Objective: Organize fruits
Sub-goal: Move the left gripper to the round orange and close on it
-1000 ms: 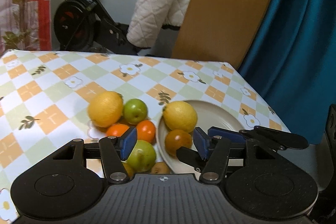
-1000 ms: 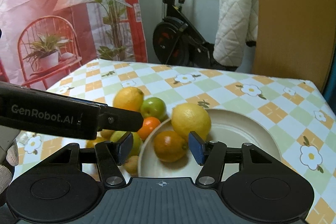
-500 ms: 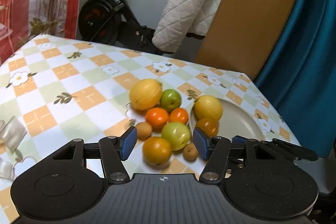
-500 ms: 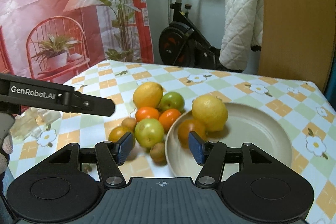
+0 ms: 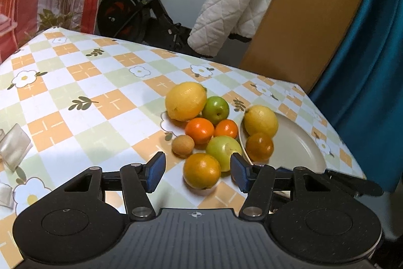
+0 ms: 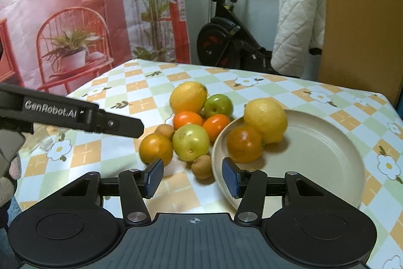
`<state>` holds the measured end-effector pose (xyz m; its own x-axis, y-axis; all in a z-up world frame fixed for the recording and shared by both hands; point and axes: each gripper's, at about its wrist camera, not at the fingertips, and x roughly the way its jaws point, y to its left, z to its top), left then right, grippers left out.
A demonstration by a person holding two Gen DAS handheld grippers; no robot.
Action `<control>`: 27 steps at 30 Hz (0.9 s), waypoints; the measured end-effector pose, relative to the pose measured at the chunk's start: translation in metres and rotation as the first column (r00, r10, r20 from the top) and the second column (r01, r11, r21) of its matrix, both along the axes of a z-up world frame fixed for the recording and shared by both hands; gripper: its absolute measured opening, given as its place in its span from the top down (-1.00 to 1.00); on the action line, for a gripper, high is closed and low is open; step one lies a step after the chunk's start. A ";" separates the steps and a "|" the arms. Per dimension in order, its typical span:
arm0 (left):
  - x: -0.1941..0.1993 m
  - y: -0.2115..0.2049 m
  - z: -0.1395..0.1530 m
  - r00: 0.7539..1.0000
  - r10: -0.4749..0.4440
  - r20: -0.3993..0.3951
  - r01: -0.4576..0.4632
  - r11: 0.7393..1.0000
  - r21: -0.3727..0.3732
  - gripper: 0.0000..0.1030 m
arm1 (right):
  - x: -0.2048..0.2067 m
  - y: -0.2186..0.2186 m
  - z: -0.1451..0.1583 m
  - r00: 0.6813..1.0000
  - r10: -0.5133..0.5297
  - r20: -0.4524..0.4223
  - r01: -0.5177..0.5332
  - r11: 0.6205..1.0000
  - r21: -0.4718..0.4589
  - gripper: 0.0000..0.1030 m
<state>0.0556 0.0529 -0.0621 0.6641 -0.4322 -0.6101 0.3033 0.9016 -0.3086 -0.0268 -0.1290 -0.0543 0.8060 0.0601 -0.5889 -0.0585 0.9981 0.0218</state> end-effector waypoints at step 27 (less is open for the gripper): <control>0.032 0.004 -0.034 0.992 -0.031 -0.123 0.015 0.991 -0.131 -0.08 | 0.040 0.034 -0.016 0.980 0.183 -0.073 -0.189 0.978 -0.089 0.24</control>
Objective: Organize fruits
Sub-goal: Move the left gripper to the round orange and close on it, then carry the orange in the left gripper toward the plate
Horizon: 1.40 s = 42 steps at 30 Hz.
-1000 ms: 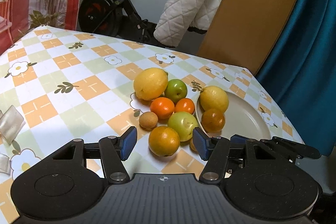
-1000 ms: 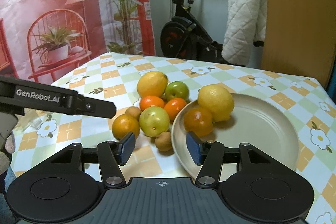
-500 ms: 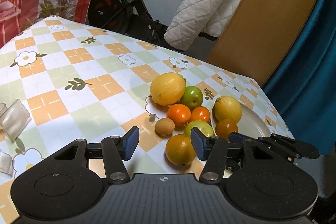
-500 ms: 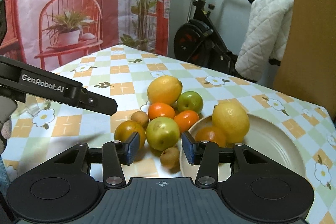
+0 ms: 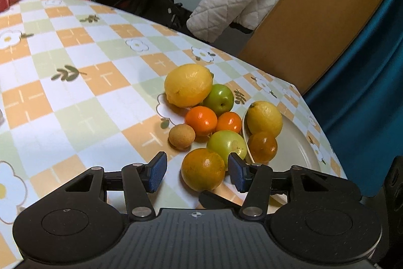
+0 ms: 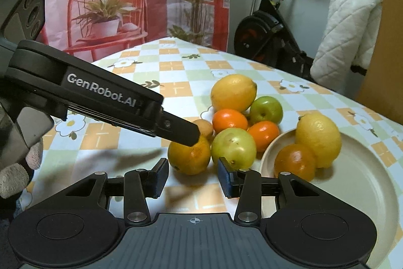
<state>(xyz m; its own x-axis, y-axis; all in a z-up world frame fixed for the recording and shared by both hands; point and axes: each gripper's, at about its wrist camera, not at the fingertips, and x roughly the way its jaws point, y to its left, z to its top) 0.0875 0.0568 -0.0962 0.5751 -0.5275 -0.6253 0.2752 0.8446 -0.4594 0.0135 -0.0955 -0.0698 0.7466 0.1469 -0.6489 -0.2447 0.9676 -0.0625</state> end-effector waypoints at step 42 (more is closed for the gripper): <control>-0.032 -0.041 0.010 0.991 -0.132 0.028 0.129 0.988 0.086 0.17 | -0.028 -0.028 0.004 0.996 -0.090 0.018 0.086 0.986 0.144 0.28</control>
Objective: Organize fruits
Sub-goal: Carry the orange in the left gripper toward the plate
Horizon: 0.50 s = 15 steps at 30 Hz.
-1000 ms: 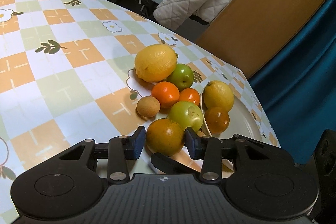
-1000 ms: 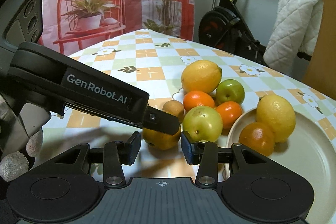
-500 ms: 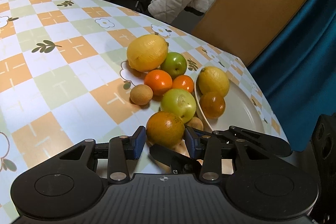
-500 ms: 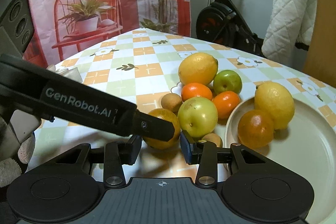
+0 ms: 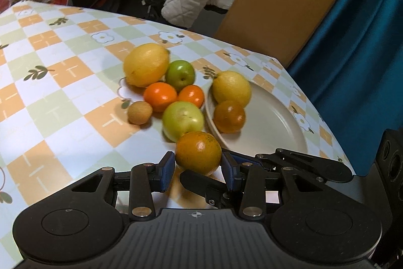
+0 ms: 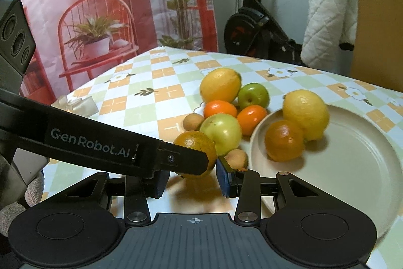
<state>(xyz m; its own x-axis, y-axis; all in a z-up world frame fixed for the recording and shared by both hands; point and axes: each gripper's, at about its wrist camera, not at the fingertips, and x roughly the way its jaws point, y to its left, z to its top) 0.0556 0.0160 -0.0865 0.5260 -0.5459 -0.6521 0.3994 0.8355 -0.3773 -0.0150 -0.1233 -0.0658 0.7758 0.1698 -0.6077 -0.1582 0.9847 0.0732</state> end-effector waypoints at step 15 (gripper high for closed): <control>-0.004 -0.046 0.025 0.992 -0.086 0.089 0.079 0.994 0.077 0.17 | -0.022 -0.035 0.015 0.991 -0.099 0.090 0.094 0.993 0.066 0.28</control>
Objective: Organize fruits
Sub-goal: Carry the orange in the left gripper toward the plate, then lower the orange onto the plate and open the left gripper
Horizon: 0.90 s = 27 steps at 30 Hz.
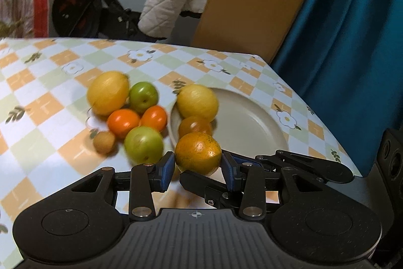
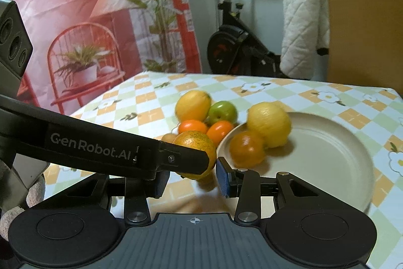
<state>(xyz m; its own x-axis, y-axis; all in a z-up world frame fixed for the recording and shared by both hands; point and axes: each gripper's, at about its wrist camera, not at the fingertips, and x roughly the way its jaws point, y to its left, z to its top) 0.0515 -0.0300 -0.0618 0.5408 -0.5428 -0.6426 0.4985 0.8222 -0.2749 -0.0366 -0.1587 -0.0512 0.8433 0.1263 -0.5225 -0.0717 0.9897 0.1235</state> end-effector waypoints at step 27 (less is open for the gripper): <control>0.025 -0.050 -0.022 0.998 -0.046 -0.036 0.049 0.995 0.084 0.16 | 0.009 -0.043 -0.030 0.993 -0.120 -0.011 0.120 0.990 0.073 0.28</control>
<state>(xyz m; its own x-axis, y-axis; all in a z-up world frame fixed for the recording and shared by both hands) 0.0766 -0.0797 -0.0834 0.4928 -0.5101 -0.7049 0.5289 0.8189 -0.2228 -0.0275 -0.2020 -0.0810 0.8510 0.0626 -0.5214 0.0481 0.9794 0.1961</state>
